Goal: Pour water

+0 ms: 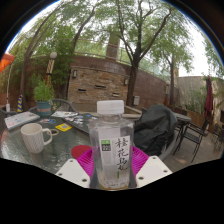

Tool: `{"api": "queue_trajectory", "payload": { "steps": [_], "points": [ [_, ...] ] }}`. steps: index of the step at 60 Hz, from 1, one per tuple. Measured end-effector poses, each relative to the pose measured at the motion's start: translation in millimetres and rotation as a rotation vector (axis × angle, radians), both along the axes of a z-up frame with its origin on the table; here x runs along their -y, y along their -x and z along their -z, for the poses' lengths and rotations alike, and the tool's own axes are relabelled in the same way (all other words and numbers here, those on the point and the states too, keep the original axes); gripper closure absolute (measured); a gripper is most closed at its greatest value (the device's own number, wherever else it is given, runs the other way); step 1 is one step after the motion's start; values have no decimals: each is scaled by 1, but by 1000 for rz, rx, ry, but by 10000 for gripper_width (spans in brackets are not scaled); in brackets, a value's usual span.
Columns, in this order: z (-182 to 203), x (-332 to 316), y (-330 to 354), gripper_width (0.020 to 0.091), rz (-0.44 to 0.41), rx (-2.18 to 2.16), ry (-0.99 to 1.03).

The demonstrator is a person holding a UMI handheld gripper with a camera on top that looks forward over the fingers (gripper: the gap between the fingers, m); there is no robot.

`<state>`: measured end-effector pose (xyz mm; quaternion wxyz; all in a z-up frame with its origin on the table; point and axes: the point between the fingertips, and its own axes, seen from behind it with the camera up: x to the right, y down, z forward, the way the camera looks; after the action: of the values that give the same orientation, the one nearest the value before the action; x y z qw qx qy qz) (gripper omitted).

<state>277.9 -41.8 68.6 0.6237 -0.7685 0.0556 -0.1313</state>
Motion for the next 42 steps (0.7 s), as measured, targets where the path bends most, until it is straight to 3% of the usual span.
{"api": "queue_trajectory", "payload": {
  "steps": [12, 22, 35, 42],
  "points": [
    [-66, -22, 40, 643, -27, 560, 92],
    [-106, -58, 97, 643, -112, 1213, 180],
    [-104, -74, 144, 644, -221, 1794, 280],
    [-110, -70, 164, 644, -222, 1979, 274]
  ]
}}
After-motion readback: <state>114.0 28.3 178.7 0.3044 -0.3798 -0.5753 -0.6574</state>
